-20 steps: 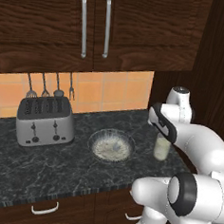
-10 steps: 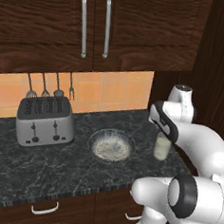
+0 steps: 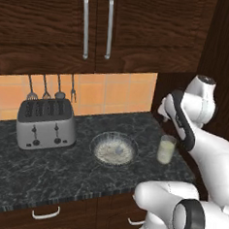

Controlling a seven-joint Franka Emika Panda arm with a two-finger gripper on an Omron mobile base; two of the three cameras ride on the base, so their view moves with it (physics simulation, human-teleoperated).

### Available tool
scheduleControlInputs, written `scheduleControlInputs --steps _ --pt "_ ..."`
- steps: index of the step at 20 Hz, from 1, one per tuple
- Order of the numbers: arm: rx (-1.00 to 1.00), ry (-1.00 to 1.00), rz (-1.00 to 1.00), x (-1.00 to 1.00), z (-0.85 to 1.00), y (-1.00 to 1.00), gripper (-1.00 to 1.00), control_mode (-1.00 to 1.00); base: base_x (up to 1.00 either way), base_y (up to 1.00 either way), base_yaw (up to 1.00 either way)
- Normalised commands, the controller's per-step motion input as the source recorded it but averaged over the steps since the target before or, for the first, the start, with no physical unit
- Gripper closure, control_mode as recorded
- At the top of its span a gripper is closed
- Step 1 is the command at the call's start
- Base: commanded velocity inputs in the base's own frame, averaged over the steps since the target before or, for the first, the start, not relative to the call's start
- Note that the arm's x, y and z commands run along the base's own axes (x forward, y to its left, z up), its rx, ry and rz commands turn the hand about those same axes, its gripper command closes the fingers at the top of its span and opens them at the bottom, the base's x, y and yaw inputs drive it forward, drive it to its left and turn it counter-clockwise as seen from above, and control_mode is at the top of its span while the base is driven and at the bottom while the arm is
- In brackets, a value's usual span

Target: Grab a lemon wedge from the fridge and one ice cube from the ice bowl, and put them in the glass of lemonade.

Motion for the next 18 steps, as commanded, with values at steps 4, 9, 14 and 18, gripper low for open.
scheduleControlInputs --steps 4,9,14,18 --pt "0.03 -0.12 0.09 -0.32 0.44 0.48 -1.00 -1.00 0.00 0.00 0.00" --pt "0.00 0.00 0.21 -0.28 0.03 0.72 -1.00 -1.00 0.00 0.00 0.00" --pt "-0.09 0.07 0.36 -0.86 0.00 0.29 -1.00 -1.00 0.00 0.00 0.00" --pt "-0.15 0.00 0.29 -0.95 0.13 0.28 -1.00 -1.00 0.00 0.00 0.00"
